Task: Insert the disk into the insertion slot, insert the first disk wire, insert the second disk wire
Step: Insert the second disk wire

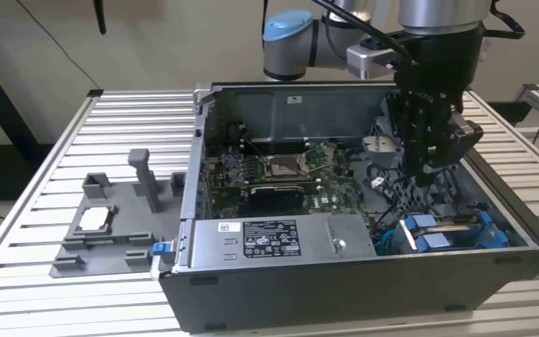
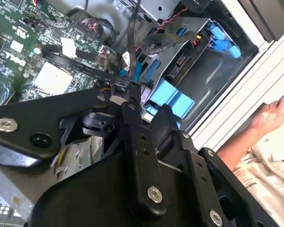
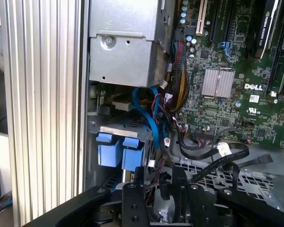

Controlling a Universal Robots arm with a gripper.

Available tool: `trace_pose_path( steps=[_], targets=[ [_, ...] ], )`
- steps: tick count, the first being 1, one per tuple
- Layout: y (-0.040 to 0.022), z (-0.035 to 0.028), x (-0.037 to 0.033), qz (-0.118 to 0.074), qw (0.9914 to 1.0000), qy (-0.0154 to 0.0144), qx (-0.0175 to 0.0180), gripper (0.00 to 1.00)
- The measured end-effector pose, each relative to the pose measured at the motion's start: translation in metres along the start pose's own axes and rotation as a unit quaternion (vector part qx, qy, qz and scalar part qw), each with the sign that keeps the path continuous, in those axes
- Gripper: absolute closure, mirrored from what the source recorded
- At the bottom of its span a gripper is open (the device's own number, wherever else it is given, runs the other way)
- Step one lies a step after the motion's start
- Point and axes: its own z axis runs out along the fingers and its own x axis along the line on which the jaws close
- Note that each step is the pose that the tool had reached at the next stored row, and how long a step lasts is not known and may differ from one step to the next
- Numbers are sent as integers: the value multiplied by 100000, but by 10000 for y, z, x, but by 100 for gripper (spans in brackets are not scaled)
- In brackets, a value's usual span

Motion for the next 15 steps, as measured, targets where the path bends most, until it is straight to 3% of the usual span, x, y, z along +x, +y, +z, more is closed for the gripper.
trace_pose_path(
  steps=[4, 5, 11, 12, 15],
  targets=[
    [1, 1, 1, 0, 100000, -8, 10, 65],
    [2, 2, 4, 5, 100000, -6, 10, 72],
    [0, 6, 22, -3, 100000, -1, 9, 74],
    [-3, 8, 29, -4, 100000, 3, 9, 82],
    [-11, 19, 67, -4, 100000, -3, -13, 82]
  ],
)
